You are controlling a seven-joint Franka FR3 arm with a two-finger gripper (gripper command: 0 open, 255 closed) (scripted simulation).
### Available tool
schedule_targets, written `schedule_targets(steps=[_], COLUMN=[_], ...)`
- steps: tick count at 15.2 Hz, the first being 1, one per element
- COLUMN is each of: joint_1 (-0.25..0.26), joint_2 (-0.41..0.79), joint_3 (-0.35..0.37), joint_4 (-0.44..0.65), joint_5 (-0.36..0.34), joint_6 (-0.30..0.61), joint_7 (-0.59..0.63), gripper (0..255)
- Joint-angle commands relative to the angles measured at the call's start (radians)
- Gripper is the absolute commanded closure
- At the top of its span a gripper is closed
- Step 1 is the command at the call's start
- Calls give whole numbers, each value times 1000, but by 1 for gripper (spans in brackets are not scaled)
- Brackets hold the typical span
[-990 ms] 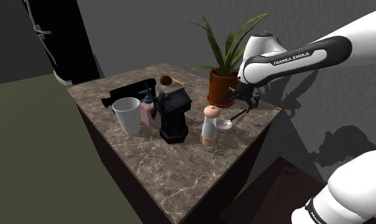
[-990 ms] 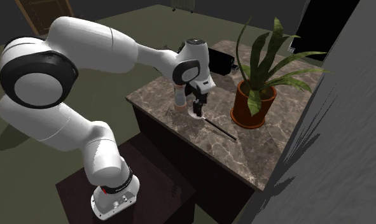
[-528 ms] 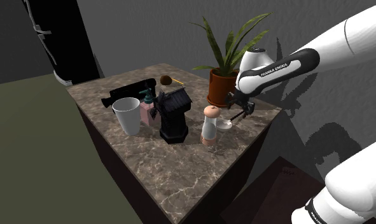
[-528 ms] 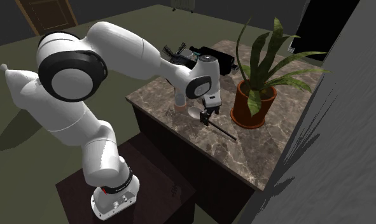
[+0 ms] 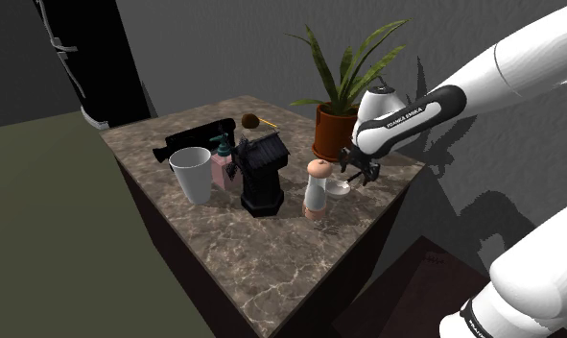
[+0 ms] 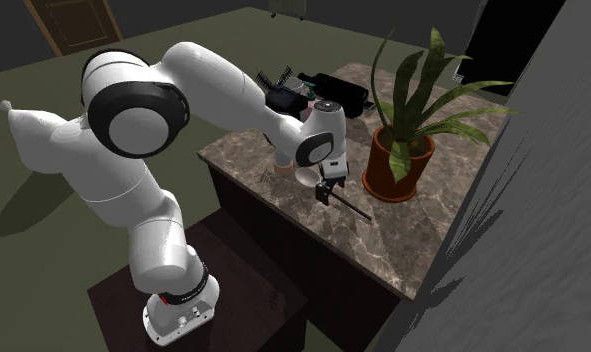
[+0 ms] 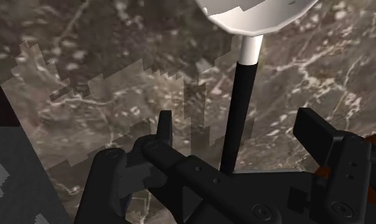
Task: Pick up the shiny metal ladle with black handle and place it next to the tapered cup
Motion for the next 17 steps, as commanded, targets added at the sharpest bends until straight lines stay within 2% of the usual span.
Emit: schedule_targets(steps=[1,6,7,17], joint_1=[-1,-1,-1,0], joint_2=[6,6,6,-4], joint_3=[0,0,0,-1], joint_4=[1,1,1,5], joint_5=[-3,-2,-2,2], joint_6=[6,6,6,-8], joint_7=[2,2,2,-3], gripper=[0,0,255,255])
